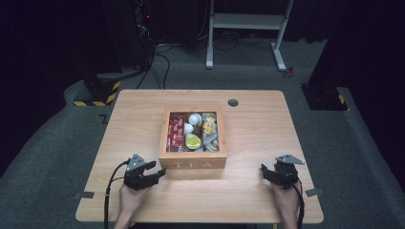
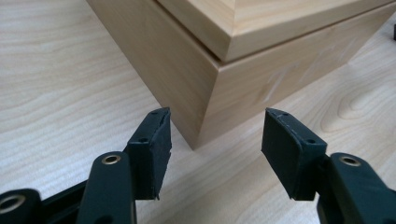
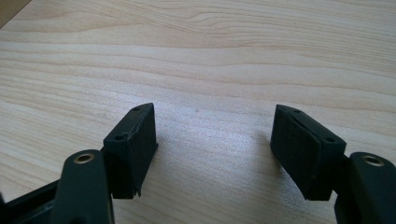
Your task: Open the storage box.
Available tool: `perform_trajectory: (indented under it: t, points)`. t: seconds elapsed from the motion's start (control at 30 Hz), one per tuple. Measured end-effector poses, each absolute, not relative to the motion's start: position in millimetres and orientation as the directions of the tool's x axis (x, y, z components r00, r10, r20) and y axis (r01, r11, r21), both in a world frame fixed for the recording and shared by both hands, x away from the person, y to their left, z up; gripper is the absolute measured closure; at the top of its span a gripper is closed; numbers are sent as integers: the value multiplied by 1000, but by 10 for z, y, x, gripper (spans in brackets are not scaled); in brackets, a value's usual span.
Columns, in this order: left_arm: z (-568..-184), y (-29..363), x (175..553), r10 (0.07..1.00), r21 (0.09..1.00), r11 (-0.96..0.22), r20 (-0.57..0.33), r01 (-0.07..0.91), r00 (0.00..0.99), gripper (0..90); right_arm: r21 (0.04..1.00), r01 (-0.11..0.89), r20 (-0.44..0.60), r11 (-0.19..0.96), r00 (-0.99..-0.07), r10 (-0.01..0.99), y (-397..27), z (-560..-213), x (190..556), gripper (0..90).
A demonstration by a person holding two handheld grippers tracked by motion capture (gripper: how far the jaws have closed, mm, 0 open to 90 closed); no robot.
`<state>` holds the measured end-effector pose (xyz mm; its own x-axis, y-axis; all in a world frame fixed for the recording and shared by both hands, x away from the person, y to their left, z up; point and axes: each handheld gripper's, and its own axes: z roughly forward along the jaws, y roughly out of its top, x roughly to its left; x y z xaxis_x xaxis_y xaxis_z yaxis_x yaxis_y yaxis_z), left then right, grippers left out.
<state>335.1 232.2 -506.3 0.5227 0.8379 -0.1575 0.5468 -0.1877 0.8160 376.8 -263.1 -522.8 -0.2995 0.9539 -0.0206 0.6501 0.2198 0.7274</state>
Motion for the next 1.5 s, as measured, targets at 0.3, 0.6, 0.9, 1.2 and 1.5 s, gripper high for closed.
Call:
perform_trajectory:
  t: [0.3,0.6,0.9,1.2,1.5]
  points:
    - [-5011,2301,3386,834,830,-195,-140,523,533,459,727,650,-18,220,-302,953,-2633,-5228,3769,311]
    - [-5025,2239,3432,835,830,-200,-133,521,534,534,727,648,-18,226,-311,950,-2625,-5229,3768,312]
    - [-4993,2246,3420,843,828,-212,-114,519,526,594,727,647,-15,229,-319,948,-2618,-5229,3769,312]
    - [-4942,2271,3415,839,826,-203,-130,526,529,630,727,647,-16,230,-319,948,-2618,-5229,3769,312]
    - [-4901,2301,3406,836,821,-211,-129,530,534,689,727,647,-15,229,-319,948,-2617,-5228,3768,312]
